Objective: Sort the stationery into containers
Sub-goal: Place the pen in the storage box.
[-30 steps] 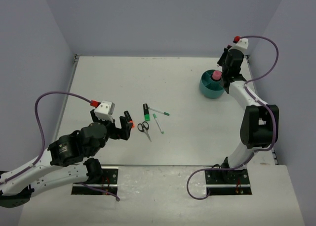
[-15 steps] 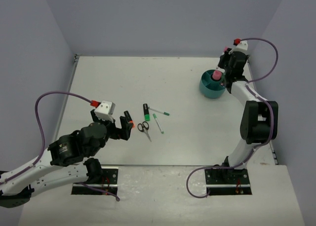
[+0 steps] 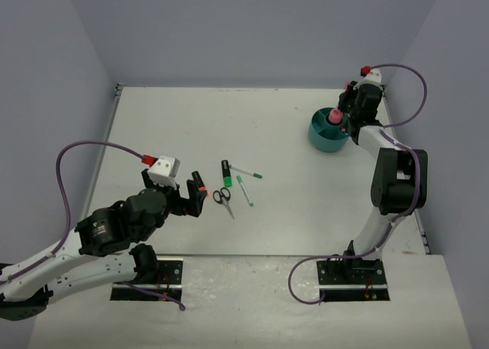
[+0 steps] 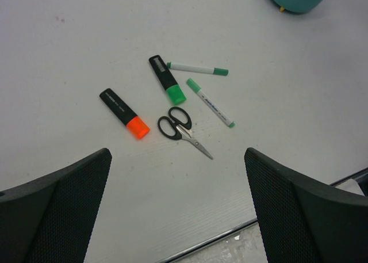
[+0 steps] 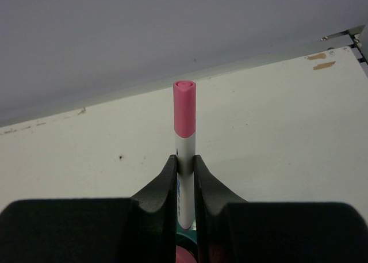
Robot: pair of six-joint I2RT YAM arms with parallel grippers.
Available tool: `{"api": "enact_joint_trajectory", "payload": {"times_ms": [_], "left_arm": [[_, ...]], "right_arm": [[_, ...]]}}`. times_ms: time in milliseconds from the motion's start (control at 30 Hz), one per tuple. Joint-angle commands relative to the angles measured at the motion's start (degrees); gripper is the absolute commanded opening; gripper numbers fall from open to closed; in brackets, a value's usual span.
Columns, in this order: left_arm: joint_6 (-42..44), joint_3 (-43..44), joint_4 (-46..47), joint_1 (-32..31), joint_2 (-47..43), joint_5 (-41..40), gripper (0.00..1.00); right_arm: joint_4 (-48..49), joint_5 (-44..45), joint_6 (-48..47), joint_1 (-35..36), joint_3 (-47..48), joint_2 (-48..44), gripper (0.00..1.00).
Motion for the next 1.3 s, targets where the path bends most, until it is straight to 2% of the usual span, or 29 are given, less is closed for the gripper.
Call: {"api": "enact_joint_trajectory", "payload": {"times_ms": [0, 100, 267, 333, 400, 533, 767, 1067, 1167, 1267], "left_arm": [[2.19, -0.26, 2.58, 0.14, 0.29, 0.14, 1.00], [2.19, -0.24, 2.49, 0.14, 0.15, 0.06, 1.00], [2.19, -0.33, 2.49, 0.14, -0.23, -0.03, 1.00], [2.27, -0.33, 2.57, 0.14, -0.31, -0.11, 1.00], [2.19, -0.33, 2.58, 0.14, -0.39, -0.10, 1.00], [2.11, -0.33, 2.49, 0.14, -0.74, -0.21, 1.00], [2.02, -0.33, 2.49, 0.14, -1.02, -0.38, 1.00], [1.74, -0.22, 2.02, 0.14, -0.62, -1.03, 1.00], [0.64, 0.31, 1.06, 0.25, 0.23, -2.46, 1.00], [-1.43, 1.12, -1.03, 0.58, 1.77, -4.85, 1.00]], "right_arm": [[2.42, -2.67, -0.35, 0.08, -0.64, 0.40, 0.04], [2.24, -3.46, -0.47, 0.08, -0.89, 0.69, 0.07], [1.62, -4.07, -0.33, 0.08, -1.20, 0.06, 0.16], [1.16, -4.54, -0.37, 0.08, -1.36, -0.40, 0.26], [0.73, -5.06, -0.22, 0.08, -1.38, -0.68, 0.28], [-0.72, -5.98, -0.12, 0.08, -1.27, -1.40, 0.43], [-1.33, -6.42, 0.40, 0.08, -1.71, -4.49, 0.42], [-2.51, -5.79, 5.61, 0.22, -3.36, -20.02, 0.42], [-6.99, -3.21, 8.37, 2.07, -3.10, -26.18, 0.44], [-17.99, -2.67, 7.74, 6.28, 0.48, -29.89, 0.46]]}}
